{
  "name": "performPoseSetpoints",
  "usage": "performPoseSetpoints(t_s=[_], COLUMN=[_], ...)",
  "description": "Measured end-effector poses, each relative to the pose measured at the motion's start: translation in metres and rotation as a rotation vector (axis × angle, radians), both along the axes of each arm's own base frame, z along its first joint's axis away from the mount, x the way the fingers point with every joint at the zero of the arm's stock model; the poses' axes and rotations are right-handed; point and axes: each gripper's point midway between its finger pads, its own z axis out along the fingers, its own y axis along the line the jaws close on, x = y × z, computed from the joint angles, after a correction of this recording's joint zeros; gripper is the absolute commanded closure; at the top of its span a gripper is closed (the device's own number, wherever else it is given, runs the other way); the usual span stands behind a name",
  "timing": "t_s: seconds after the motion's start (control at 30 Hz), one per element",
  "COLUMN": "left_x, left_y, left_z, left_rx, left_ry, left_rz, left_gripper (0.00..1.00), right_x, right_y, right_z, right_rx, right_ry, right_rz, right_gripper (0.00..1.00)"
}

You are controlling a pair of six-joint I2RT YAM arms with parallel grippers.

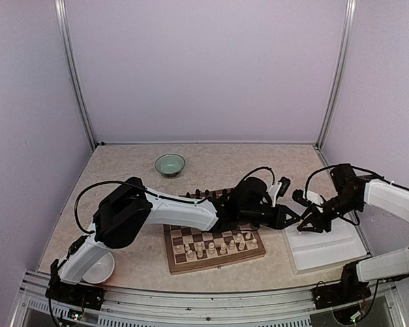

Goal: Set up the chess pieces on the board
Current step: Pass from the right arm to the left

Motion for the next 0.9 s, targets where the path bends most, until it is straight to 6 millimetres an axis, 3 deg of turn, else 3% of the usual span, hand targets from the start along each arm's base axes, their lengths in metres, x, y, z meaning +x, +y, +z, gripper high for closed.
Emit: performPoseSetpoints(t_s=[0.1, 0.2, 0.27, 0.6, 0.77, 0.9], left_x=[-0.001, 0.000, 0.002, 0.001, 0.000, -0.001], left_y=[0.002, 0.002, 0.003, 0.008, 0.014, 0.020], left_z=[-0.005, -0.006, -0.006, -0.006, -0.003, 0.010], left_rx=[0.006, 0.006, 0.005, -0.023, -0.022, -0.032], left_ry=[0.005, 0.004, 0.005, -0.008, -0.010, -0.015], left_rz=[-0.002, 0.004, 0.008, 0.019, 0.026, 0.025], left_gripper=[0.96, 0.96, 0.96, 0.96, 0.97, 0.97], right_x=[0.000, 0.000, 0.000, 0.000, -0.002, 0.002], right_y=[-0.001, -0.001, -0.001, -0.002, 0.002, -0.013], right_z=[-0.002, -0.002, -0.002, -0.001, 0.000, -0.008], right_rx=[-0.008, -0.004, -0.004, 0.022, 0.075, 0.019], right_ry=[0.005, 0.013, 0.009, 0.015, 0.036, 0.043], right_rz=[-0.003, -0.007, -0.004, -0.004, 0.005, -0.043], right_gripper=[0.73, 0.88, 0.90, 0.85, 0.89, 0.89])
